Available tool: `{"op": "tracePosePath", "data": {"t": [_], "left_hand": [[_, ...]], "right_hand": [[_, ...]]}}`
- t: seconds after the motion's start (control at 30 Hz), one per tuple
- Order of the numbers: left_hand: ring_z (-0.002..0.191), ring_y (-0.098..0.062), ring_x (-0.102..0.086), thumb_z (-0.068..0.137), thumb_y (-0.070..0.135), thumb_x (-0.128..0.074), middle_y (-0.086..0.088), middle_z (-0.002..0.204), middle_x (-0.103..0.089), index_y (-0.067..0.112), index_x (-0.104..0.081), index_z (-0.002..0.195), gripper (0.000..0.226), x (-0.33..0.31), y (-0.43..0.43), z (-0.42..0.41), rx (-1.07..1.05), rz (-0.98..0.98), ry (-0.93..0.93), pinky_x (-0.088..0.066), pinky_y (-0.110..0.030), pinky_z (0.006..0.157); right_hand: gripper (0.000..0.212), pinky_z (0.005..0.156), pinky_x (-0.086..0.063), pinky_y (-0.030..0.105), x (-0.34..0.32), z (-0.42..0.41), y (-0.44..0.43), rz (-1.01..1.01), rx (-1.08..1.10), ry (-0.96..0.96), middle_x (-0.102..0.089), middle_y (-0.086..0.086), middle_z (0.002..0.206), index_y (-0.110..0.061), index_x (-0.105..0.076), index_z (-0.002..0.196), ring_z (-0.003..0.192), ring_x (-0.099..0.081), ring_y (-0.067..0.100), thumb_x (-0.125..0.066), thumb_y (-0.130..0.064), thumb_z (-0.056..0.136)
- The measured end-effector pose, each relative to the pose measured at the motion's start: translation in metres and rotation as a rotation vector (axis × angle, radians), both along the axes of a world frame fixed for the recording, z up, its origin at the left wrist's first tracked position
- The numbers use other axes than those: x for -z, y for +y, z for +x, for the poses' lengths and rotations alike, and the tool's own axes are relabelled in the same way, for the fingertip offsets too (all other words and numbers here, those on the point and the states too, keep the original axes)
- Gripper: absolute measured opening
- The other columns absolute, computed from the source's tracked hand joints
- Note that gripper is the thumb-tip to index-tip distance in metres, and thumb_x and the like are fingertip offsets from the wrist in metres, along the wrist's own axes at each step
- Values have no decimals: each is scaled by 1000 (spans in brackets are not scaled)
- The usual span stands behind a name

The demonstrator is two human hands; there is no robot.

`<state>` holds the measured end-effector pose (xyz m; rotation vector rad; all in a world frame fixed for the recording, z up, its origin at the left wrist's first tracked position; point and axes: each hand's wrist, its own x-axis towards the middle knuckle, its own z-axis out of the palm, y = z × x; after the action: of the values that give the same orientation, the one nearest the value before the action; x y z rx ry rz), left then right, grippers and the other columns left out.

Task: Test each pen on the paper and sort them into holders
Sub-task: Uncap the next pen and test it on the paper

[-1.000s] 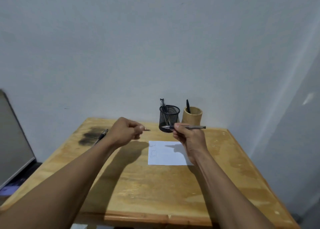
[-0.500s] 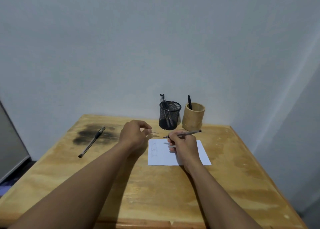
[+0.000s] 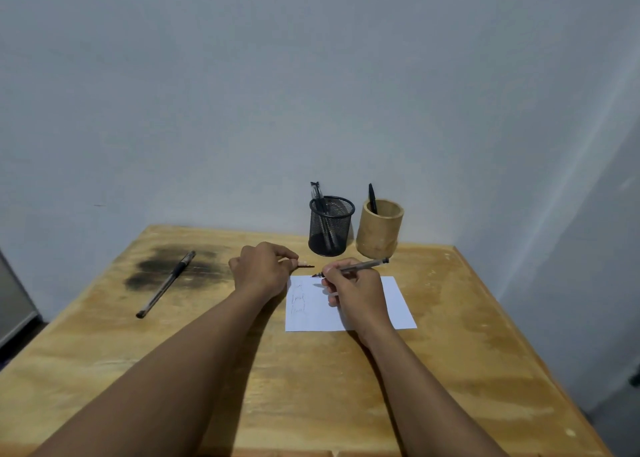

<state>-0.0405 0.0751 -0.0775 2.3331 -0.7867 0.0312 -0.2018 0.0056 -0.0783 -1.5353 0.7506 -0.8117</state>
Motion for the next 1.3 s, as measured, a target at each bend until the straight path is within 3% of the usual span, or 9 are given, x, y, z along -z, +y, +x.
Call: {"op": "tracePosePath", "data": {"t": [0.27,0.47,0.53,0.6,0.67,0.73,0.83,1.0,1.3], "left_hand": [[123,-26,-51,93,45,-59,7,118,-72,38,-73,113,25,-2,5,-3,11,-35,31,-30,-46,99],[123,-23,-57,92,51,-44,5,128,-68,31,-68,123,44,8,59,-4,271,9,-86,-45,-47,102],[133,-20,-48,88,60,-37,3,141,-59,33,-62,131,57,11,77,-10,345,103,-108,-37,-47,109],[147,-21,-27,90,65,-34,0,155,-41,40,-49,142,60,11,88,-18,368,232,-117,-19,-53,118],[153,-23,-6,94,65,-36,-3,162,-25,48,-34,148,56,10,93,-24,383,332,-106,-3,-59,118],[154,-25,3,93,68,-35,-4,163,-21,53,-26,148,58,9,93,-25,403,389,-114,3,-65,115],[153,-28,5,88,72,-31,-4,164,-17,58,-22,148,63,10,94,-24,420,443,-104,5,-69,114],[153,-30,4,86,72,-29,-4,166,-12,59,-21,148,63,10,96,-26,417,471,-133,6,-68,115],[153,-29,4,81,72,-22,-2,167,-9,59,-17,148,68,13,96,-29,394,485,-157,5,-67,116]], "right_hand": [[11,67,-61,30,0,-1,1,-44,13,42,-75,3,77,-21,-74,86,76,-70,16,-68,-21,95],[12,62,-59,33,-2,-4,7,-94,-2,64,-74,-1,74,-23,-74,84,71,-68,12,-68,-22,94],[13,64,-60,37,-3,-4,9,-143,12,81,-74,-5,75,-25,-74,81,74,-68,11,-68,-21,92],[12,71,-61,38,-6,-4,13,-221,12,116,-74,-9,79,-27,-74,82,80,-68,8,-69,-23,92],[9,74,-62,40,-11,-6,19,-259,-1,126,-75,-9,82,-26,-74,85,84,-69,8,-69,-25,92],[10,73,-62,42,-13,-9,23,-259,-16,143,-75,-6,80,-21,-75,86,82,-69,10,-68,-24,92],[7,65,-61,39,-9,-14,31,-229,-57,187,-74,-2,77,-18,-72,85,77,-70,12,-69,-21,91],[16,75,-60,44,-1,-17,38,-277,-62,244,-75,-1,71,-19,-65,77,71,-71,14,-69,-29,89],[15,75,-60,44,-4,-17,43,-325,-72,305,-75,-2,71,-20,-65,76,73,-72,14,-70,-28,88]]}}
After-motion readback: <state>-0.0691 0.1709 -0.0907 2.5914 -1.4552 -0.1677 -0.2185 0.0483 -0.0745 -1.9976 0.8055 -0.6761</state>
